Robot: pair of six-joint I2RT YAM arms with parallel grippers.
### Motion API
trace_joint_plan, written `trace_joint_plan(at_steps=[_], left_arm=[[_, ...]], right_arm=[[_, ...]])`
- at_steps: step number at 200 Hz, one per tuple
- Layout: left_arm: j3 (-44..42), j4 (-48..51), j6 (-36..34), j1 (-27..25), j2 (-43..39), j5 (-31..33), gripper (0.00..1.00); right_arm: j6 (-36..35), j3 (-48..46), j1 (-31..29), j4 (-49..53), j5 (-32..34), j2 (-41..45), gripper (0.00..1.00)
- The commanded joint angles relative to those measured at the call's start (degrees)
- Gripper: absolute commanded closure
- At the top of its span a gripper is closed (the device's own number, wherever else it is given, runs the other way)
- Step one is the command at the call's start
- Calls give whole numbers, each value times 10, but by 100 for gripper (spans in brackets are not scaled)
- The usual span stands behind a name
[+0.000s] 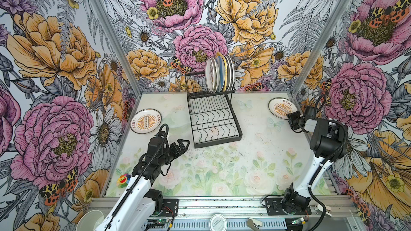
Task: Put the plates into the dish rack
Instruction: 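Close the right gripper on the sunburst plate's edge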
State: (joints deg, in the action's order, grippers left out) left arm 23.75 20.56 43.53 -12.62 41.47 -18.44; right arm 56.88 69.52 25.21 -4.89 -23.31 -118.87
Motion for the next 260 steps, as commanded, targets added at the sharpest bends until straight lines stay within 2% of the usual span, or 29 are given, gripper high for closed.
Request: trace_joint_plan(at_steps=[1, 66, 109, 166, 260], left_arm=[[-4, -9, 2, 0, -4, -3, 1], [-3, 0, 6, 0, -13, 0, 1], [-3, 2, 9, 0, -17, 2, 1], [0, 7, 9, -1, -26, 2, 1], [10, 8, 8, -13, -27, 9, 1]], right_arm=[[34, -11, 3, -37, -6, -26, 56], [76, -11, 2, -69, -17, -48, 75], [91, -14, 1, -80, -20, -56, 100], [107, -38, 1, -123, -30, -43, 100], [102, -104, -1, -149, -82, 70, 100]])
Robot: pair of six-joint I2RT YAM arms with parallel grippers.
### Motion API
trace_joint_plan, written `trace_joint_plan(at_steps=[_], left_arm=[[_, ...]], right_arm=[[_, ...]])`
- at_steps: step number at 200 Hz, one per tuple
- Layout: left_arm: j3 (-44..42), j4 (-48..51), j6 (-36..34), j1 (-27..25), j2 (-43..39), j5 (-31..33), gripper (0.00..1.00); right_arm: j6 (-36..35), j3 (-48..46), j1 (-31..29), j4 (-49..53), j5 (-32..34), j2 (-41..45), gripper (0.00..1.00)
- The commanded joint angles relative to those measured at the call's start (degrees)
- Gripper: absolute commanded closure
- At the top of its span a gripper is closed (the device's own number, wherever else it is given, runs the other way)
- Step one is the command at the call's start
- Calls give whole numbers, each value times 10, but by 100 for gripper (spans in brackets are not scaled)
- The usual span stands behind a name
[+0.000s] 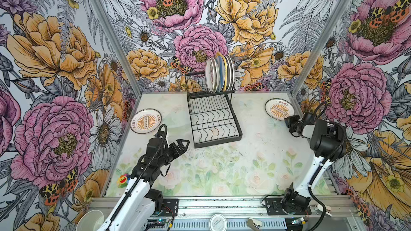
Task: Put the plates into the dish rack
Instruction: 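Close the right gripper on the sunburst plate's edge, then lift the sunburst plate toward the left gripper with the right gripper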
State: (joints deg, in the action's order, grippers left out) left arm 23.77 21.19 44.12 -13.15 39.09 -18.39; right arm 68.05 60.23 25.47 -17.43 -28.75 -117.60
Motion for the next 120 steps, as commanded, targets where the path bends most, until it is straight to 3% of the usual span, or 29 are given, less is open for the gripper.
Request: trace_joint_plan(at_steps=[1, 120], left_arm=[[10, 1, 2, -9, -3, 9, 1], [31, -36, -3, -52, 40, 9, 1]], right_arm=[[-10, -12, -4, -23, -27, 59, 100], [-53, -143, -50, 47, -102, 263, 100]])
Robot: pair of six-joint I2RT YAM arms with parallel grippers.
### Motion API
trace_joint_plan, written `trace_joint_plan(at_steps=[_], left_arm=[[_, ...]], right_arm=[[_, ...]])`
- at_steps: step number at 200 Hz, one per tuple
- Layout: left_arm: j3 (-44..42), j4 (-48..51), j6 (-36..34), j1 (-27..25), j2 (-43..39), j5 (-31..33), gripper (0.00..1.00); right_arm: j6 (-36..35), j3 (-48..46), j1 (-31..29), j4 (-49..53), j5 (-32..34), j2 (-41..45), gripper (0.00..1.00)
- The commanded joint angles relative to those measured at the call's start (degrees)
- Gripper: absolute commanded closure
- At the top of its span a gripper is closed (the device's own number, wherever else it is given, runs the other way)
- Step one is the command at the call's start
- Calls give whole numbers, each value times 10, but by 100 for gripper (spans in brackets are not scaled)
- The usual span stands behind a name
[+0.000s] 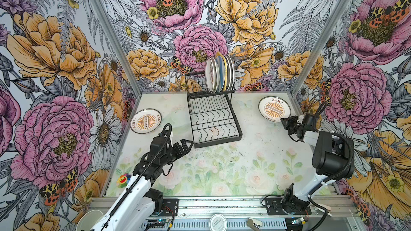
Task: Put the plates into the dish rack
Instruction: 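Lift the sunburst plate toward the left gripper with the right gripper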
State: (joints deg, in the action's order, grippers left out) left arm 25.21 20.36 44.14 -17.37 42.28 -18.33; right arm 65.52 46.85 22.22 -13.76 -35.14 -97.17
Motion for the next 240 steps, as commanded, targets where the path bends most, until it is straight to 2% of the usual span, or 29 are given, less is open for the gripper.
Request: trace_joint_plan(at_steps=[1, 60, 85, 164, 206, 240], left_arm=[[17, -29, -4, -10, 9, 8, 1], [26, -76, -5, -35, 38, -20, 1], [26, -105, -5, -47, 53, -36, 1], [47, -146, -20, -61, 83, -94, 2], [49, -176, -16, -57, 96, -137, 10], [51, -183, -13, -42, 98, -161, 17]], right_arm=[[-29, -9, -18, 13, -38, 60, 100], [-103, -18, -79, 145, -67, 169, 100], [-128, -25, -112, 160, -93, 190, 100], [-179, -36, -278, 192, -129, 225, 100], [-189, -14, -369, 199, -133, 218, 100], [-198, 9, -418, 200, -144, 207, 100]])
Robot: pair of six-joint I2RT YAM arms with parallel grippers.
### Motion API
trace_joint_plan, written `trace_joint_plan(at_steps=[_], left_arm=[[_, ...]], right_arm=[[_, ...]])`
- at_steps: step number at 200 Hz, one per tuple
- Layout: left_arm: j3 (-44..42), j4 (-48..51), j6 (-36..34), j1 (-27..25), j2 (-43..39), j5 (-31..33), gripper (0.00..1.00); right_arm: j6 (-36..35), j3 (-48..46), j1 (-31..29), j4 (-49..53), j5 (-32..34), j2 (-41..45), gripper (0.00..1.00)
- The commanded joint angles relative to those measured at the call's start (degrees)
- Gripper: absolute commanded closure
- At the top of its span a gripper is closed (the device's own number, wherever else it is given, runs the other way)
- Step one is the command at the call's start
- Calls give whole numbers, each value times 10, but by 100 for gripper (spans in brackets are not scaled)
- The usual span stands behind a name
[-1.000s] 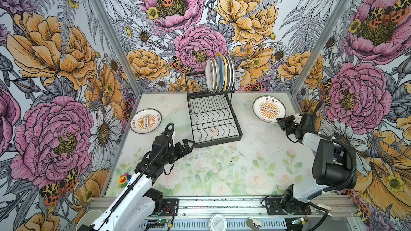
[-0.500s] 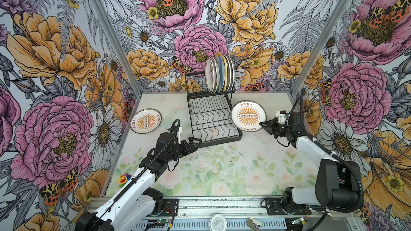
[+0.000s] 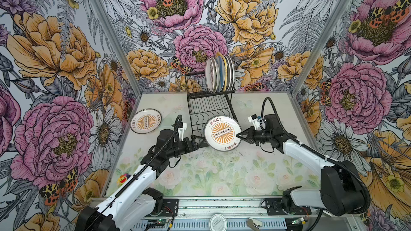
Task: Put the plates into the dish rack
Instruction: 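Lift the sunburst plate toward the left gripper with the right gripper, then brace the plate with the left gripper while the right gripper tilts it upright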
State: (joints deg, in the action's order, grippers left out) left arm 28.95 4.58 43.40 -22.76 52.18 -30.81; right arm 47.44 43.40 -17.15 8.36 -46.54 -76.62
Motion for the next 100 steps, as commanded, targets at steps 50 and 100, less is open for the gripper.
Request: trace_joint_plan(at_steps=[50, 100], left_arm=[[15, -12, -7, 42, -17, -56, 32], [24, -15, -7, 45, -16, -64, 57]], right_arm=[[-36, 72, -71, -2, -37, -14, 100], [-50, 91, -103, 10, -25, -34, 100]])
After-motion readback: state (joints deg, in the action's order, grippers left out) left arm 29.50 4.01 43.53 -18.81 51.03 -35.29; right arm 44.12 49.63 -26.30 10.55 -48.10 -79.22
